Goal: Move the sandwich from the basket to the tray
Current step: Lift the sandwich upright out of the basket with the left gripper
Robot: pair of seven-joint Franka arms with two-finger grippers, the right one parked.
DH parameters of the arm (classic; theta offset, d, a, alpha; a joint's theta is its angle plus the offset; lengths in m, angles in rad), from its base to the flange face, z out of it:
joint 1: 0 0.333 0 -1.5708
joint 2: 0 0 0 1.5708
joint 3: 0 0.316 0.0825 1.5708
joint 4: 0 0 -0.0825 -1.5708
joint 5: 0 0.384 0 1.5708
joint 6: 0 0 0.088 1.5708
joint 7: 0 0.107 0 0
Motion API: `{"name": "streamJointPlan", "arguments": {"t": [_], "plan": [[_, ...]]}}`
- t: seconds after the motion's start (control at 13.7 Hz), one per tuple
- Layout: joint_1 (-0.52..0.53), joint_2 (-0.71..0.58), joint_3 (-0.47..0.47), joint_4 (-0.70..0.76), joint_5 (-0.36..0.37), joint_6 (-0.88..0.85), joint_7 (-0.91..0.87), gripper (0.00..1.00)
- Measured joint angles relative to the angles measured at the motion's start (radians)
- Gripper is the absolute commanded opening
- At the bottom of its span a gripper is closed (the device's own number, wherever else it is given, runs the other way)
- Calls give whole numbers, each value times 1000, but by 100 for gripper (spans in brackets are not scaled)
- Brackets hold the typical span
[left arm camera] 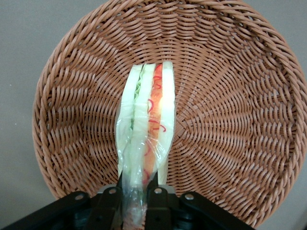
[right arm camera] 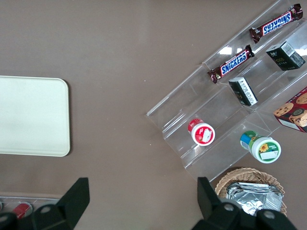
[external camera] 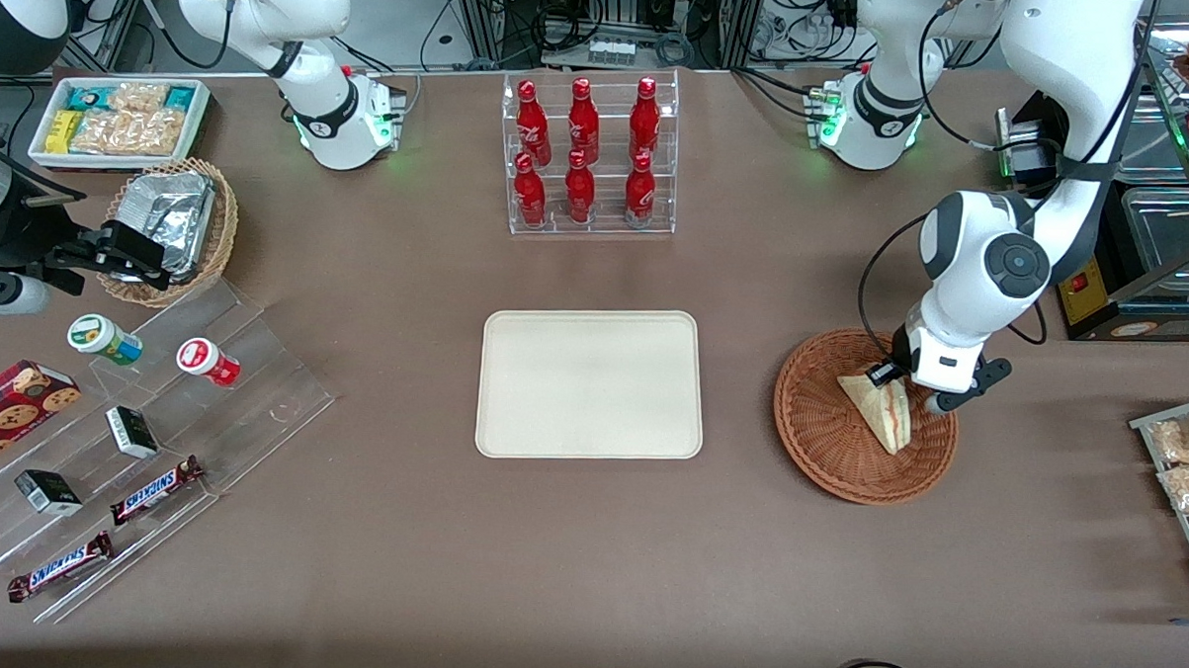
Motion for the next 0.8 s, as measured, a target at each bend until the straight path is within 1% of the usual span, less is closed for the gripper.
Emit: {"name": "streamJointPlan", "arguments": {"t": [0.22,0.44,0.51,0.73,0.8], "plan": [[0,-24,0,6,0,-14,2,0],[0,-79,0,46,5,-127,36,0],[0,-99,0,68,16,-186,54,0],[-4,-138,-6,162,102,-390,83,0],[-6,-143,-16,193,117,-441,100,0]]}}
